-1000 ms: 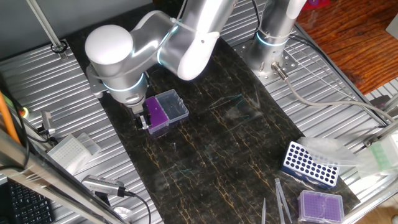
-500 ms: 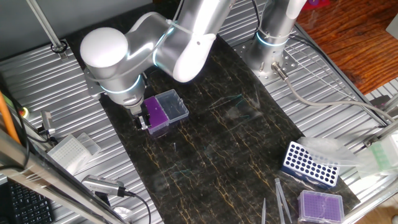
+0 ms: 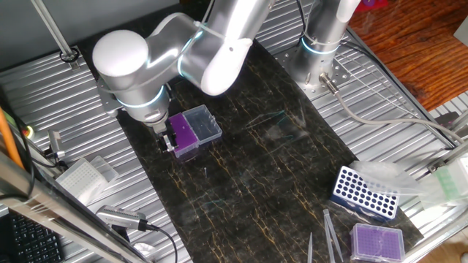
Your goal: Insert a small pipette tip into the holder for small pipette tips
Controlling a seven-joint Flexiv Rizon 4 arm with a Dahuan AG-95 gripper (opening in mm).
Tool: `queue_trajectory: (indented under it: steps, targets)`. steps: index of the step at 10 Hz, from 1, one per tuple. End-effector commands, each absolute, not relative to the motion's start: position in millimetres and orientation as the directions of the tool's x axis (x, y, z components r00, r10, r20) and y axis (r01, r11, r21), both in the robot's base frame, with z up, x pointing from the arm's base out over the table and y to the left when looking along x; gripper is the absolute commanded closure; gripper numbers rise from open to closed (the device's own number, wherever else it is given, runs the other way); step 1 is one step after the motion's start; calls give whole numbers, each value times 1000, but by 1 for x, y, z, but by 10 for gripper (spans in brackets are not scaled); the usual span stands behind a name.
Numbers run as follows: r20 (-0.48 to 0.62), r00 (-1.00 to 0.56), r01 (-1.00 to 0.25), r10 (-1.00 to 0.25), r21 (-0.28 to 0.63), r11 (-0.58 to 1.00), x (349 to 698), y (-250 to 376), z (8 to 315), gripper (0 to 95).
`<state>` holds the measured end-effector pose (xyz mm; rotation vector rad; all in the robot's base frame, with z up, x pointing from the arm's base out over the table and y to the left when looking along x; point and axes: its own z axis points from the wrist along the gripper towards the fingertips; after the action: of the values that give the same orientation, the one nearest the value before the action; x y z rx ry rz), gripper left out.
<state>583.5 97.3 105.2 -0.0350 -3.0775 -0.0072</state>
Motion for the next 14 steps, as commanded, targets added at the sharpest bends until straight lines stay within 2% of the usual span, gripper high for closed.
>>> queue_trajectory:
  steps: [1, 5, 14]
  targets:
    - [106, -990, -88, -91, 27, 996, 582, 98, 106, 950]
    - [102, -979, -177, -179, 30, 984, 582, 98, 106, 950]
    - [90, -988, -127, -128, 20, 992, 587, 143, 102, 950]
